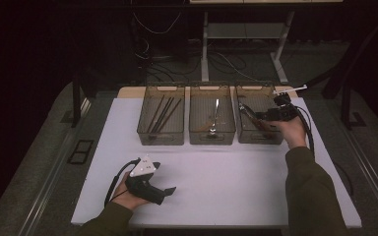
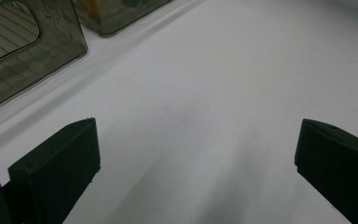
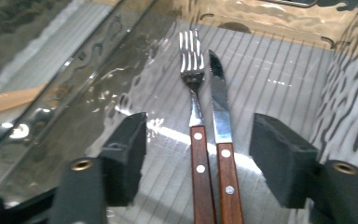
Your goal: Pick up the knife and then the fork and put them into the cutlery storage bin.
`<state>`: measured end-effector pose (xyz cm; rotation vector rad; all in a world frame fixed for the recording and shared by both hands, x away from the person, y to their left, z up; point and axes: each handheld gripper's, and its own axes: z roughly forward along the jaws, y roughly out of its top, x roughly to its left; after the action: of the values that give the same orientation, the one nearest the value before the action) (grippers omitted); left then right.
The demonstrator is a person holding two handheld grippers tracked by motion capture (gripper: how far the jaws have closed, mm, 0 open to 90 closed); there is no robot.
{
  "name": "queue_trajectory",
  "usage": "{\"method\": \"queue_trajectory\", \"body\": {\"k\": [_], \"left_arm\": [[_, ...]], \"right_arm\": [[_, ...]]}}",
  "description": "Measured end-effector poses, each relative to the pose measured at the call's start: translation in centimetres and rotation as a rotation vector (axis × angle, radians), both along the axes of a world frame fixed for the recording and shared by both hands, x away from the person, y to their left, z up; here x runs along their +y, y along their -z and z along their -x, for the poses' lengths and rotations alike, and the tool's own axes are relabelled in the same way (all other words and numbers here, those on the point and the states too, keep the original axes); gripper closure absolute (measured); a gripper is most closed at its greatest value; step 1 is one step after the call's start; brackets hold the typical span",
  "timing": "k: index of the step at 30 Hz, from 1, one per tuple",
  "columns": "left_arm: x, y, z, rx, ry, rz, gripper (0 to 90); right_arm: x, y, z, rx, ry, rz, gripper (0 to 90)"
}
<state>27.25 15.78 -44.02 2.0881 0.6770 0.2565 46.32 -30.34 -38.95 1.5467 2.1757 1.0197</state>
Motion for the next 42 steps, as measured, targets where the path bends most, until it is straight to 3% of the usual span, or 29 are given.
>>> {"method": "queue_trajectory", "body": {"k": [7, 10, 14, 23, 35, 39, 42], "left_arm": [[0.0, 0.1, -0.1, 0.000, 0.004, -0.011, 0.0], [0.0, 0.1, -0.1, 0.000, 0.002, -0.010, 0.0], [0.1, 0.1, -0.2, 0.006, -0.005, -0.012, 0.0], [0.1, 0.2, -0.2, 0.011, -0.019, 0.009, 0.0], [0.5, 0.1, -0.4, 0.010, -0.009, 0.003, 0.0], [0.6, 0.1, -0.4, 0.010, -0.008, 0.005, 0.0], [0.6, 0.1, -0.4, 0.010, -0.007, 0.006, 0.0]], "right_arm": [[-0.2, -0.6, 0.8, -0.027, -0.041, -0.039, 18.7], [-0.1, -0.7, 1.2, -0.039, -0.058, -0.016, 17.7], [0.0, -0.9, 2.0, -0.078, -0.080, -0.026, 12.4], [0.1, -1.5, 4.2, -0.107, -0.137, -0.022, 12.4], [0.3, -2.7, 7.9, -0.188, -0.223, -0.072, 12.5], [0.5, -2.5, 9.3, -0.211, -0.243, -0.095, 12.5], [0.9, -2.0, 10.4, -0.217, -0.258, -0.082, 12.5]]}}
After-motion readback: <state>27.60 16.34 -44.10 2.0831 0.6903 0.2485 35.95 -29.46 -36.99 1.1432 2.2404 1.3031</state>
